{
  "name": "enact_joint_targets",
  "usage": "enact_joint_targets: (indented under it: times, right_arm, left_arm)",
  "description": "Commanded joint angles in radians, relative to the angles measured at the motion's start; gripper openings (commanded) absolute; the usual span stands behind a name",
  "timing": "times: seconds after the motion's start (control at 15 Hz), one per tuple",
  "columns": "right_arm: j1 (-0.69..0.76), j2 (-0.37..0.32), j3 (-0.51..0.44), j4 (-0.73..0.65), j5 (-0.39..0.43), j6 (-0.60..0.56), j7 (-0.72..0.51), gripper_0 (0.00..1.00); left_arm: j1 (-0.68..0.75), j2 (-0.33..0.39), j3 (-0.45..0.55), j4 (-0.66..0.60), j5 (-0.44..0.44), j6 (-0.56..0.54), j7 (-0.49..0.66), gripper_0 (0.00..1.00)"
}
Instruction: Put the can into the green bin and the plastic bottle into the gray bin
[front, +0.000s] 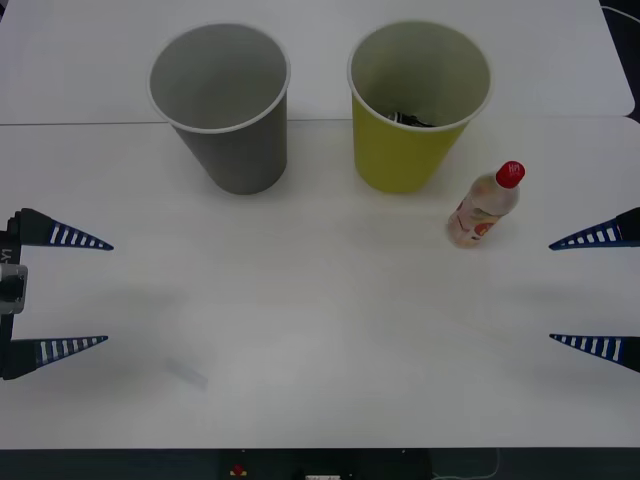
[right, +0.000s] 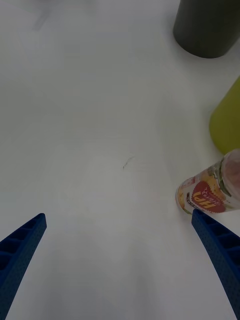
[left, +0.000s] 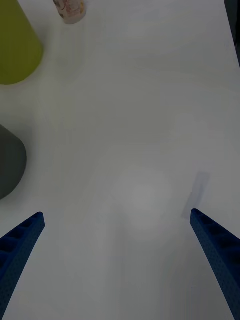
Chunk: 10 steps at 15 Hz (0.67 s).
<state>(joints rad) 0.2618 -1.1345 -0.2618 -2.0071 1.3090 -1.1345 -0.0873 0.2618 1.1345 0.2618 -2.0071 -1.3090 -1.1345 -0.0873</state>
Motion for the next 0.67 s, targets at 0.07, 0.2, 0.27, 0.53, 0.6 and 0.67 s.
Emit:
enact_joint_targets:
  times: [0.07, 0.2, 0.27, 0.53, 0.6, 0.67]
  right_arm:
    - [0.0, 0.0, 0.0, 0.0, 0.0, 0.0, 0.0, 1.0]
    - [0.01, -0.007, -0.013, 0.001, -0.033, 0.004, 0.006, 1.0]
    - [0.008, -0.011, -0.016, -0.001, -0.042, 0.004, 0.006, 1.0]
    - [0.01, 0.01, -0.014, 0.042, -0.066, 0.007, 0.018, 1.0]
    - [0.008, 0.022, -0.016, 0.064, -0.086, 0.007, 0.024, 1.0]
    - [0.01, 0.036, -0.014, 0.085, -0.103, 0.007, 0.034, 1.0]
  left_arm:
    - [0.0, 0.0, 0.0, 0.0, 0.0, 0.0, 0.0, 1.0]
    - [0.0, 0.0, 0.0, 0.0, 0.0, 0.0, 0.0, 1.0]
    - [0.0, 0.0, 0.0, 0.0, 0.0, 0.0, 0.0, 1.0]
    - [0.0, 0.0, 0.0, 0.0, 0.0, 0.0, 0.0, 1.0]
    - [0.0, 0.0, 0.0, 0.0, 0.0, 0.0, 0.0, 1.0]
    - [0.0, 0.0, 0.0, 0.0, 0.0, 0.0, 0.0, 1.0]
